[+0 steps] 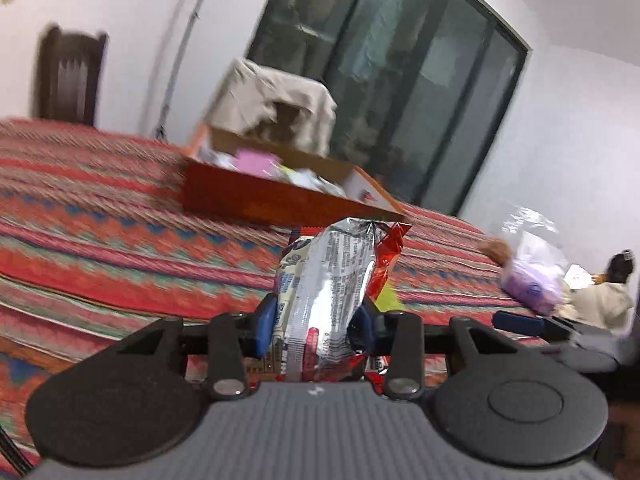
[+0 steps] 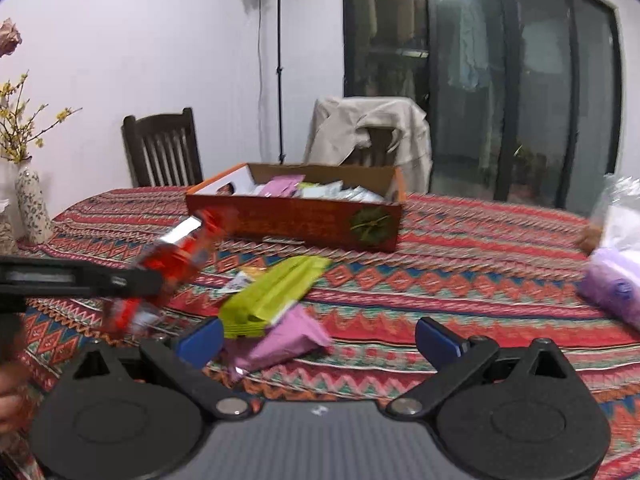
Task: Organize snacks
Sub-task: 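Grasp a clear wrapped snack with the left tool while the right grasps a green bar, then carry the clear snack and green bar into the cardboard box with both tools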
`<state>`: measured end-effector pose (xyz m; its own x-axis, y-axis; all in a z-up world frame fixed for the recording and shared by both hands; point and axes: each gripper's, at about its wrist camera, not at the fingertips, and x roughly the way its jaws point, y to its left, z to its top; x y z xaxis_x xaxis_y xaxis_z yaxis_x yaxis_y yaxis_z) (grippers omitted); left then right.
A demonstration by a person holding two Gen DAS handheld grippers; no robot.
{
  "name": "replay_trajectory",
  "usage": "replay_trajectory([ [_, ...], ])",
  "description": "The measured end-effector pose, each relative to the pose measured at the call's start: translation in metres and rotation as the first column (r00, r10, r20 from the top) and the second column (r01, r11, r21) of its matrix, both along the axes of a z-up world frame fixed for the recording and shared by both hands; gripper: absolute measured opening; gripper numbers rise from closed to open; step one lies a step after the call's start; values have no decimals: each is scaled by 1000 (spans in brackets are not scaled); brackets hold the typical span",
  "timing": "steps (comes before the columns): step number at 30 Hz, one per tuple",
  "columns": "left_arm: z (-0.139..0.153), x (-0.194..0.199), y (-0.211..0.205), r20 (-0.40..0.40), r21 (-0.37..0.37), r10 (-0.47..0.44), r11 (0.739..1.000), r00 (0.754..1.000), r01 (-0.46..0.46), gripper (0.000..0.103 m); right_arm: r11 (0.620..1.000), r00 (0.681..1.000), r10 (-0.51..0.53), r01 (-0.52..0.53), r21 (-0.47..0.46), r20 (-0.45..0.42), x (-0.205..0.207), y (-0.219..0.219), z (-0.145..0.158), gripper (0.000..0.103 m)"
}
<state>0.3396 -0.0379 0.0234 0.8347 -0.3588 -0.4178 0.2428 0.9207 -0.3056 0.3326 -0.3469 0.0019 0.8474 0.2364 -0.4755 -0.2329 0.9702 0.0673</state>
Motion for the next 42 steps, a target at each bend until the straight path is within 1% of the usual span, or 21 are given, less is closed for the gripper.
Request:
replay_trajectory([
  [2, 1, -5, 13, 26, 55, 68, 996, 997, -69, 42, 1000, 1000, 3, -2, 27, -29, 18, 15, -2, 101],
  [4, -2, -7, 23, 36, 100, 135, 985, 990, -138, 42, 999, 999, 4, -2, 45, -40, 35, 32, -4, 101],
  [6, -5, -4, 35, 17, 105, 164, 981, 986, -165, 42, 999, 998, -30, 32, 34, -56, 53, 47, -6, 100],
  [8, -8, -1, 42, -6, 91, 175, 981, 985, -174, 42, 997, 995, -73, 73, 0, -62, 71, 60, -10, 95],
  [9, -8, -1, 45, -9, 87, 176, 981, 984, -174, 42, 995, 992, -97, 95, -34, -77, 80, 67, -13, 89],
  [10, -8, -2, 46, -6, 87, 175, 981, 985, -174, 42, 993, 991, -107, 102, -55, -87, 86, 72, -15, 80],
  [11, -7, -4, 47, -1, 87, 174, 981, 985, -174, 42, 992, 990, -106, 99, -71, -96, 90, 75, -17, 76],
  [13, -3, -10, 49, 15, 92, 170, 981, 985, -171, 42, 992, 989, -94, 84, -91, -114, 93, 79, -19, 51],
  [14, -2, -12, 49, 23, 94, 171, 981, 985, -172, 42, 991, 990, -92, 81, -107, -104, 92, 81, -20, 47],
  [15, -2, -15, 49, 29, 97, 173, 980, 984, -175, 42, 989, 992, -88, 75, -126, -96, 90, 83, -19, 39],
  [16, 0, -17, 50, 35, 98, 176, 979, 984, -179, 42, 986, 993, -84, 72, -153, -80, 86, 85, -18, 34],
  [18, 2, -24, 52, 38, 94, 181, 978, 983, -184, 42, 982, 997, -63, 52, -182, -52, 76, 87, -14, 33],
  [20, 6, -33, 53, 42, 88, 186, 978, 982, -189, 42, 981, 998, -47, 40, -191, -34, 65, 87, -11, 33],
  [23, 14, -51, 53, 69, 91, 194, 976, 979, -200, 42, 984, 999, -39, 39, -174, 4, 46, 80, 1, 33],
  [27, 23, -77, 49, 92, 109, 204, 971, 975, -214, 42, 988, 998, -17, 26, -155, 61, 5, 65, 24, 34],
  [32, 36, -111, 41, 125, 116, 205, 969, 971, -220, 42, 994, 995, 12, -1, -113, 96, -52, 43, 44, 34],
  [35, 42, -127, 37, 138, 121, 201, 968, 970, -218, 42, 995, 993, 9, 2, -96, 114, -82, 33, 50, 34],
  [39, 48, -140, 33, 152, 124, 201, 968, 968, -220, 42, 997, 991, 0, 10, -77, 130, -105, 21, 54, 34],
  [42, 53, -141, 30, 162, 122, 198, 968, 967, -219, 42, 998, 991, -1, 10, -63, 137, -111, 17, 56, 34],
])
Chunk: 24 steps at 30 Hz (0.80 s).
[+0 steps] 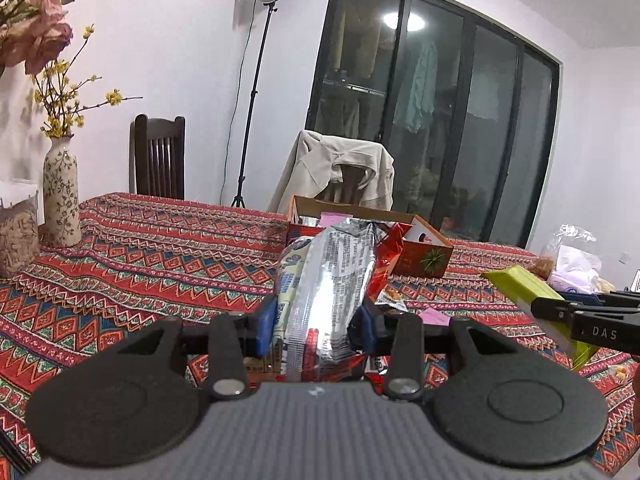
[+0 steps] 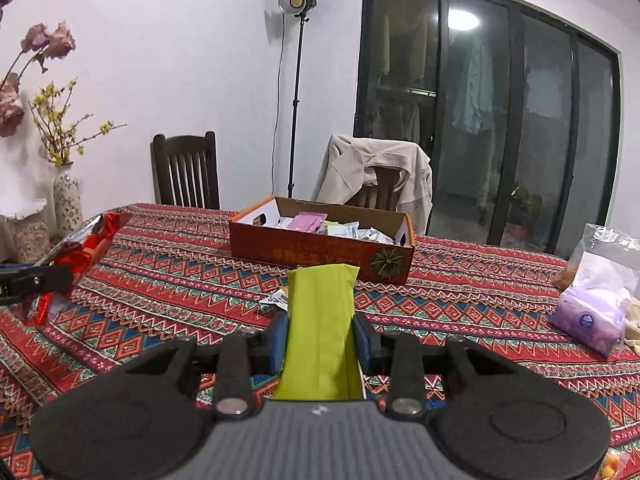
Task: Organize snacks
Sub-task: 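Carry the clear snack and green bar into the cardboard box with both tools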
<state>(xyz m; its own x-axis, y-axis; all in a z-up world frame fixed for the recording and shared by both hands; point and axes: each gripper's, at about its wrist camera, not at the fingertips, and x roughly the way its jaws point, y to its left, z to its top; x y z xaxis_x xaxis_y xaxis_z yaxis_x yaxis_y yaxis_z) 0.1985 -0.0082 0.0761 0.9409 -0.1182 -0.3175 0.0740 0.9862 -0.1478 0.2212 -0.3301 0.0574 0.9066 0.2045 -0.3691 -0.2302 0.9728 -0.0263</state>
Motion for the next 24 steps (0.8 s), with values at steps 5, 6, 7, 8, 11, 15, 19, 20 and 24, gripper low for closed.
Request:
replay_trajectory([
  [5, 30, 37, 1, 19, -34, -91, 995, 996, 92, 42, 1000, 999, 26, -27, 15, 18, 9, -6, 7, 34],
  [6, 38, 49, 1, 19, -35, -105, 994, 994, 106, 42, 999, 999, 35, -35, 19, 29, 14, -8, 12, 34],
  [7, 47, 64, 0, 19, -32, -120, 992, 993, 120, 42, 999, 998, 40, -40, 24, 39, 22, -9, 17, 34],
  [8, 55, 79, 0, 19, -28, -134, 991, 991, 135, 42, 998, 998, 46, -48, 31, 52, 32, -11, 24, 34],
  [11, 75, 134, -4, 6, -25, -166, 986, 986, 166, 42, 996, 995, 58, -63, 65, 81, 66, -19, 47, 34],
  [15, 81, 222, -5, -33, -41, -144, 989, 989, 142, 42, 992, 996, 61, -68, 103, 71, 145, -31, 76, 34],
  [19, 72, 315, 1, -131, -63, -119, 992, 984, 112, 42, 980, 998, 58, -54, 189, -17, 242, -47, 85, 34],
  [20, 67, 337, 4, -160, -64, -95, 994, 983, 86, 42, 977, 997, 56, -44, 206, -50, 268, -50, 84, 34],
  [24, 46, 409, 4, -234, -53, -53, 998, 971, 41, 42, 951, 986, 32, 21, 308, -165, 354, -66, 70, 34],
])
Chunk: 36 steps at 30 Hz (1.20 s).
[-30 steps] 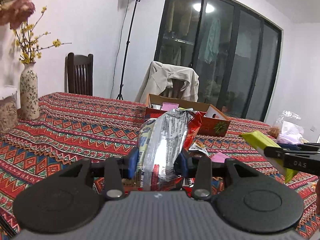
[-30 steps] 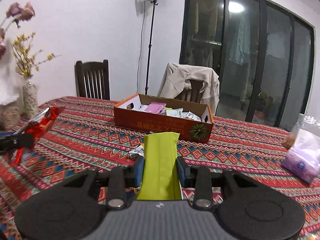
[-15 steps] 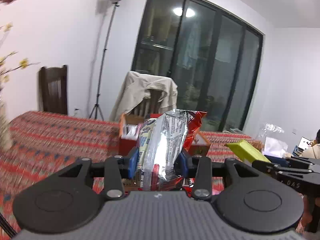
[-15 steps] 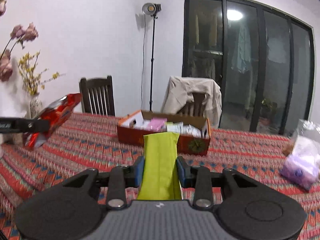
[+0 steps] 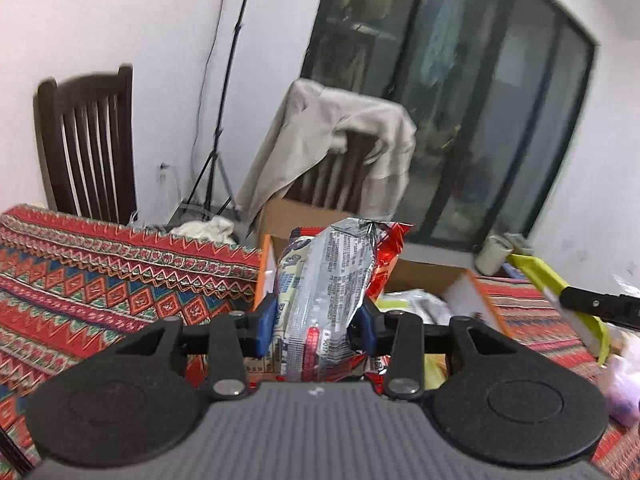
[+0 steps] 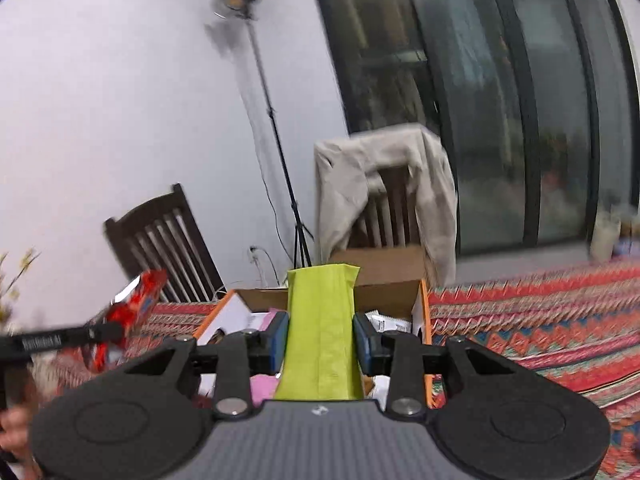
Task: Organize snacks
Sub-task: 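Carry the clear snack and green bar into the cardboard box with both tools, then open both tools to drop the snacks into the box, then withdraw both tools from the box back toward the last snacks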
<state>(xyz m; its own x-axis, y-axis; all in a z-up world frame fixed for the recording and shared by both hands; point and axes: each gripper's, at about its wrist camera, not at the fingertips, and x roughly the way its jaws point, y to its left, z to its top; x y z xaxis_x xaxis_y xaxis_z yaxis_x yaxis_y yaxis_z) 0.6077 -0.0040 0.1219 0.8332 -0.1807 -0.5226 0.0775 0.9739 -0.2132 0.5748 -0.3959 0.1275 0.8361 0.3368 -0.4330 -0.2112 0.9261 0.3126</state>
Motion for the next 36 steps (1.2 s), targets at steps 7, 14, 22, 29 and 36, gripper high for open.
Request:
replay_trajectory([
  [7, -54, 86, -13, -69, 113, 70, 992, 995, -62, 46, 992, 985, -103, 92, -85, -141, 111, 8, -57, 34],
  [14, -71, 90, -54, -7, 302, 36, 953, 999, -32, 58, 935, 980, -142, 86, -343, -142, 153, 50, -107, 34],
  [22, -51, 65, -63, -31, 257, -44, 965, 999, 50, 78, 949, 982, -126, 78, -307, -139, 133, 49, -90, 73],
  [29, 27, -12, -51, 57, 248, -95, 966, 994, 77, 85, 968, 992, -54, 25, -249, -111, 70, 31, -21, 81],
  [36, 81, -128, -33, 147, 225, -118, 971, 982, 83, 91, 969, 1000, 7, -12, -246, -21, -43, 25, 48, 91],
])
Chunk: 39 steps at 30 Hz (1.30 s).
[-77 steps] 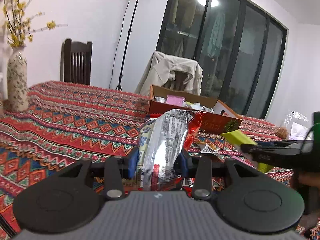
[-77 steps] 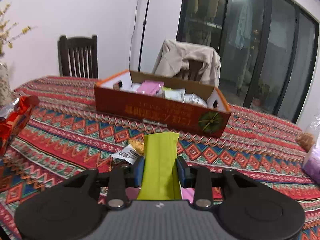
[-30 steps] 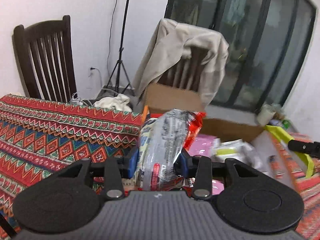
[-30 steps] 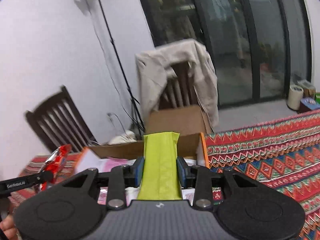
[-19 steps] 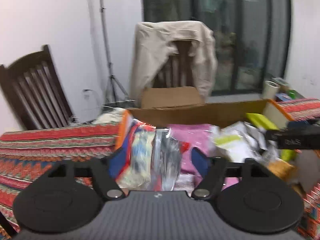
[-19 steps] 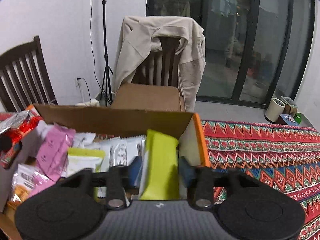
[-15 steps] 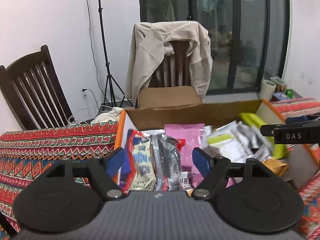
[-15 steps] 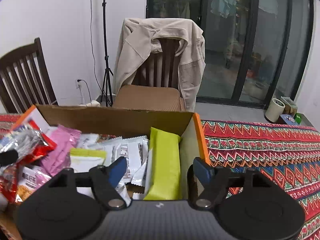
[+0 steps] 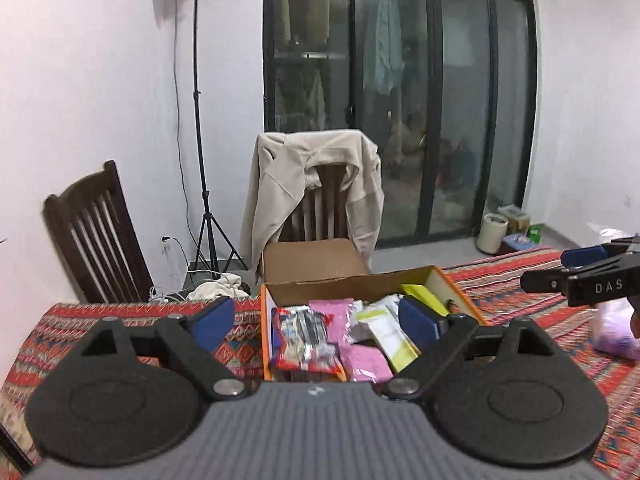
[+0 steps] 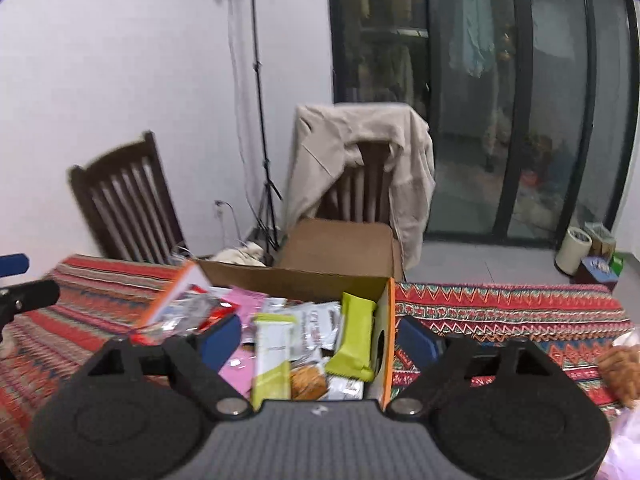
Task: Organize snacks
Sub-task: 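Withdraw both tools from the box back toward the last snacks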
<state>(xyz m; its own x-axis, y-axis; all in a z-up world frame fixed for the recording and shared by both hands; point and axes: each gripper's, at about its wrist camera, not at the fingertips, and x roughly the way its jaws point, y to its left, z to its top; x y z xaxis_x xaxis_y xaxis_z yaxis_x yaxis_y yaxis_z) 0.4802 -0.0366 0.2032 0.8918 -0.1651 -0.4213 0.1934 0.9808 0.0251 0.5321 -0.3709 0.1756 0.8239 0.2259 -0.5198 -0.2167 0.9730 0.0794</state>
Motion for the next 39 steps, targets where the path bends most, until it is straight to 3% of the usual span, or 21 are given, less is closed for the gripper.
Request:
replay_trajectory([
  [6, -3, -130, 26, 54, -41, -25, 999, 998, 27, 93, 996, 994, 86, -87, 8, 63, -122, 10, 13, 92],
  [11, -32, -238, 57, 101, -46, -27, 998, 995, 31, 96, 981, 976, 192, -193, 3, 105, -222, 32, -8, 95],
  [13, -45, -271, 68, 112, -46, -11, 999, 994, 16, 96, 972, 966, 235, -235, -16, 108, -254, 43, -20, 101],
  [17, -65, -316, 94, 139, -75, 33, 997, 990, -23, 98, 968, 960, 251, -246, -54, 122, -304, 66, -44, 101],
  [25, -94, -357, 140, 167, -124, 114, 988, 979, -94, 98, 973, 974, 202, -188, -132, 103, -340, 97, -82, 101],
  [31, -104, -354, 156, 156, -178, 119, 980, 981, -91, 99, 969, 975, 197, -178, -174, 100, -339, 109, -92, 101],
  [39, -101, -339, 150, 159, -144, 108, 986, 981, -86, 100, 988, 985, 131, -120, -99, 111, -336, 94, -95, 101],
])
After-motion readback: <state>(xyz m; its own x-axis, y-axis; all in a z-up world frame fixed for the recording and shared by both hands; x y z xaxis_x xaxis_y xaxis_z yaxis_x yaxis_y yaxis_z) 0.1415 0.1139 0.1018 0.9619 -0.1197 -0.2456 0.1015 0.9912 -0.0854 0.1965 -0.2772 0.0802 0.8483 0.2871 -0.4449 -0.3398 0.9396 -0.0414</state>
